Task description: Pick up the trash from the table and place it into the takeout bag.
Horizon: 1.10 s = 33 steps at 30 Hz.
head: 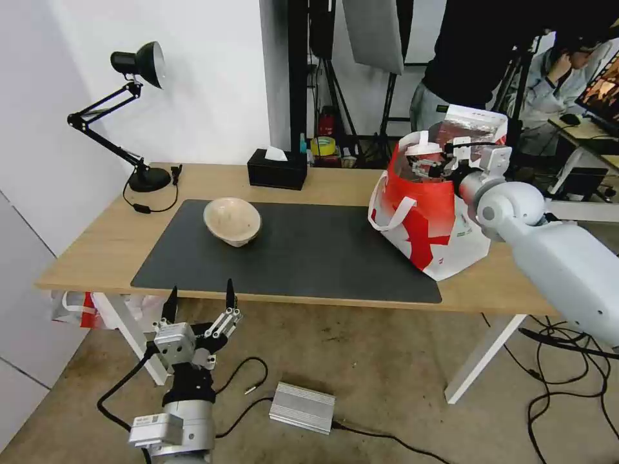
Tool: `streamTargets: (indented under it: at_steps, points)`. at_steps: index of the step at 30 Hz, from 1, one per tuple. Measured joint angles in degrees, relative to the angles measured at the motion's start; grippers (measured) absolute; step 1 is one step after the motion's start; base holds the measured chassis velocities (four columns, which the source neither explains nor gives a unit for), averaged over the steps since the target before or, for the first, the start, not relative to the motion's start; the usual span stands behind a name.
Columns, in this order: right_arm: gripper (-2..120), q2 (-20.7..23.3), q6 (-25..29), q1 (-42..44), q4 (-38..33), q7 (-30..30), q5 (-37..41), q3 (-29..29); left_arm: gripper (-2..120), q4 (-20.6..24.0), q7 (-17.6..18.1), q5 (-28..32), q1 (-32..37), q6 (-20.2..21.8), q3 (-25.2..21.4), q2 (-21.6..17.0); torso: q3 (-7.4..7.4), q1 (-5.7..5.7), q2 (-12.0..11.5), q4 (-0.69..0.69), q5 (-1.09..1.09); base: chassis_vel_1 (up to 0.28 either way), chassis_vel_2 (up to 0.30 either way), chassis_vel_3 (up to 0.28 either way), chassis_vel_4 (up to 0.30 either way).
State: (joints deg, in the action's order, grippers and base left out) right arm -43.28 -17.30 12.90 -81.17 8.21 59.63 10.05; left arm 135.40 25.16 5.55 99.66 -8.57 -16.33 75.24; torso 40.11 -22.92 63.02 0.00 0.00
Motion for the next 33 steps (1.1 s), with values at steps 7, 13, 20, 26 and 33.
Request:
streamTargets:
  at_steps: [7, 13, 20, 26, 33]
  points:
    - [100, 0.97, -0.12, 0.19, -1.16, 0.23, -0.03, -0.92, 100, 0.36, 0.04, 0.02, 0.19, 0.0, -0.1, -0.11, 0.0, 0.0, 0.0, 0.0, 0.0, 0.0, 0.0, 0.0, 0.0]
    - [100, 1.84, -0.53, -0.09, -1.79, 0.24, -0.09, -1.08, 100, 0.77, 0.14, 0.1, 0.42, 0.0, -0.42, -0.24, 0.0, 0.0, 0.0, 0.0, 0.0, 0.0, 0.0, 0.0, 0.0]
    - [100, 2.65, -2.59, -0.5, -2.82, 0.34, -0.2, -1.11, 100, 1.13, 0.27, 0.26, 0.5, 0.0, -0.87, -0.49, 0.0, 0.0, 0.0, 0.0, 0.0, 0.0, 0.0, 0.0, 0.0]
    - [100, 3.25, -4.87, -0.56, -3.31, 0.28, -1.02, -0.96, 100, 1.28, 0.3, 0.29, 0.53, 0.0, -0.82, -0.48, 0.0, 0.0, 0.0, 0.0, 0.0, 0.0, 0.0, 0.0, 0.0]
    - [100, 3.57, -8.39, -0.84, -3.33, -0.87, -2.66, -0.67, 100, 1.36, 0.37, 0.31, 0.58, 0.0, -0.88, -0.54, 0.0, 0.0, 0.0, 0.0, 0.0, 0.0, 0.0, 0.0, 0.0]
